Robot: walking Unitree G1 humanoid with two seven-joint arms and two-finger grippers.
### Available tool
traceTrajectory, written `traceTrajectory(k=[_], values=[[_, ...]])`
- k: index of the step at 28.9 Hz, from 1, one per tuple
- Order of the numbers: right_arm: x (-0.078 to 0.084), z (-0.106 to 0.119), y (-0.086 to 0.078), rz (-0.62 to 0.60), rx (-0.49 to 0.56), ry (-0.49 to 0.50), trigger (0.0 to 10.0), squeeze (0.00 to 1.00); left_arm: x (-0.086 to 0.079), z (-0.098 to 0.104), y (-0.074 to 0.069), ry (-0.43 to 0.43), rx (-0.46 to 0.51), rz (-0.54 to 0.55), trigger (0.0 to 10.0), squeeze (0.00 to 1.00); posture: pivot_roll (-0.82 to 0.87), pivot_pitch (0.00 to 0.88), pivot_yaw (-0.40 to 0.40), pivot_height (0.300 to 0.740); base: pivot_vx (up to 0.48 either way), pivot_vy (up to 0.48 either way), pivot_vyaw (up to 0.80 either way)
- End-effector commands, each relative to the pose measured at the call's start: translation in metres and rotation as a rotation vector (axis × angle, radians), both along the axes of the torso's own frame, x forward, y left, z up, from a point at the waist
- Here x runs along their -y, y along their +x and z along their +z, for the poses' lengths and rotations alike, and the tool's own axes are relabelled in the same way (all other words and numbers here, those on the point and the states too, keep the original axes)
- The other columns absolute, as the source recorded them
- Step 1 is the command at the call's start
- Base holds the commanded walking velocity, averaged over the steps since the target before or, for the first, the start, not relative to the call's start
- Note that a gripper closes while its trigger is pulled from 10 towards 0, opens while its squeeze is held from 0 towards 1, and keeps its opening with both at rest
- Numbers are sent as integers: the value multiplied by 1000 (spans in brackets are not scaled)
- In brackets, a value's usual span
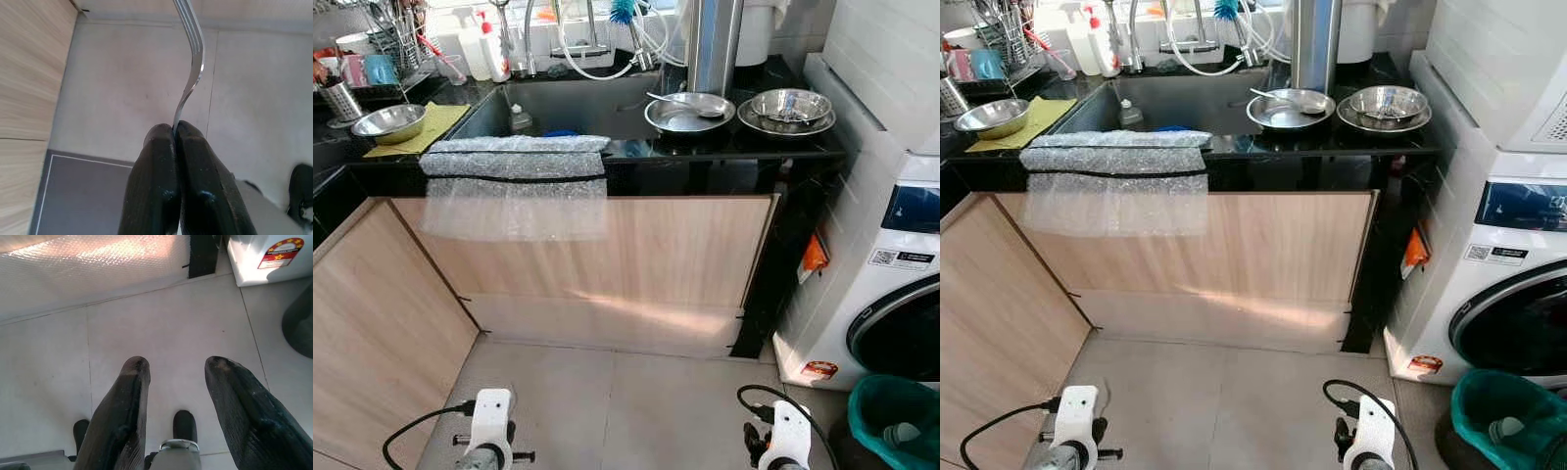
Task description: Kitchen organization
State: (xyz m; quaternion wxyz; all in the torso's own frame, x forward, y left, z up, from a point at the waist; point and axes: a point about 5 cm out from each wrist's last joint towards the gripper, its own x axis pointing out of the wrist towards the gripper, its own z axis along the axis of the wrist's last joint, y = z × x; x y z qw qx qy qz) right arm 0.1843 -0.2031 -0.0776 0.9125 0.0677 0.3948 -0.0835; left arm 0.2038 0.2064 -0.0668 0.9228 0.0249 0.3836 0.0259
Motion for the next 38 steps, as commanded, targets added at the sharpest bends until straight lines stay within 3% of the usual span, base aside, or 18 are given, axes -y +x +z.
traceTrajectory(k=[1, 11, 38], values=[[0, -3, -7, 22, -20, -4, 10000, 0, -11, -5, -11, 35, -51, 9, 10000, 0, -18, 0, 98, 740, 0, 0, 0], [3, -8, -19, 62, -63, -9, 10000, 0, -10, -12, -25, 50, -102, -9, 10000, 0, -18, 0, 98, 740, 0, 0, 0], [-2, -9, -17, 80, -66, -4, 10000, 0, -9, -14, -27, 32, -124, 3, 10000, 0, -7, 29, 89, 740, 0, 0, 0]])
